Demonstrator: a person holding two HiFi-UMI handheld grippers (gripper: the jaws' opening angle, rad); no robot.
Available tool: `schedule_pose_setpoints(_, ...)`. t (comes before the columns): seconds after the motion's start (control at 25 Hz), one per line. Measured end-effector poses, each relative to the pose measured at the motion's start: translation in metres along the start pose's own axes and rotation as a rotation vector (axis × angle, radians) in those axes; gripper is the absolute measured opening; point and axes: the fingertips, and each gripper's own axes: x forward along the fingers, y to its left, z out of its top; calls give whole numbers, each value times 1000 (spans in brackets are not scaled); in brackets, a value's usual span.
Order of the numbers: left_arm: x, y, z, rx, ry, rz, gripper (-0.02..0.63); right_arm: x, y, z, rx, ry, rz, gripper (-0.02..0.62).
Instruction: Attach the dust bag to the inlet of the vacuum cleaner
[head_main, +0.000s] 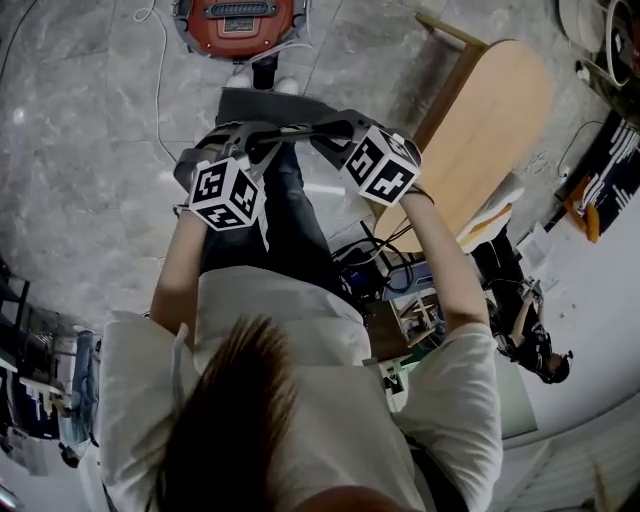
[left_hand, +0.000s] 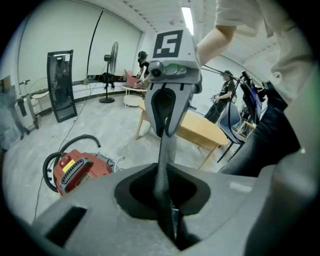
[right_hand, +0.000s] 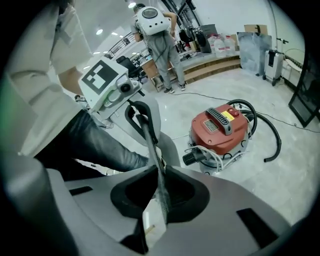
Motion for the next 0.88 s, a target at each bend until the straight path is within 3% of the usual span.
schedule_pose_setpoints(0.16,5,25,-40,-38,73,58,41,43,-23,14,47,5,-93,55)
schedule_pose_setpoints(0.36,32,41,-83,-40,118,49,41,98,-41,1,52,31,-131,51)
schedule_pose_setpoints(0.56,66,47,-108,-62,111,31,41,127,-56,-19,36,61,-182,44)
schedule_pose_setpoints(0.88,98,51,-127,-23,107,34,41,154,-70,-42,74,40,-227,51)
